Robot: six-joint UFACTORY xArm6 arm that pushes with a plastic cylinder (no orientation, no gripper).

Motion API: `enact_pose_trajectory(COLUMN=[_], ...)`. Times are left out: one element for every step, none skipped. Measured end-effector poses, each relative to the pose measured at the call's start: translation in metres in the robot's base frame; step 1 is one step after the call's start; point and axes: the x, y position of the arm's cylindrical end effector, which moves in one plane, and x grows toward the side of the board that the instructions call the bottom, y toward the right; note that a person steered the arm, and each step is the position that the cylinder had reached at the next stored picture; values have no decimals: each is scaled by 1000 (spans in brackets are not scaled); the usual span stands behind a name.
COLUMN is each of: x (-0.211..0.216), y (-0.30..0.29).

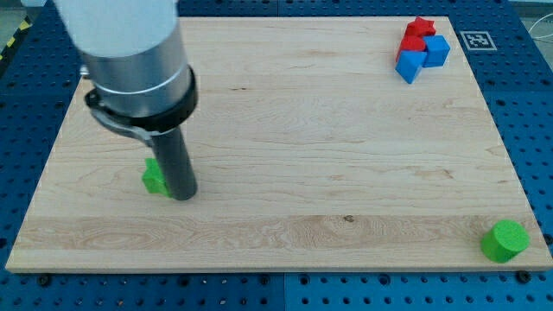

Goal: Slide the green star towards the bottom left

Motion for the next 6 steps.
enact_pose_trajectory(x=[-10, -31, -35, -34, -30, -33], y=[0, 20, 61, 63, 37, 25])
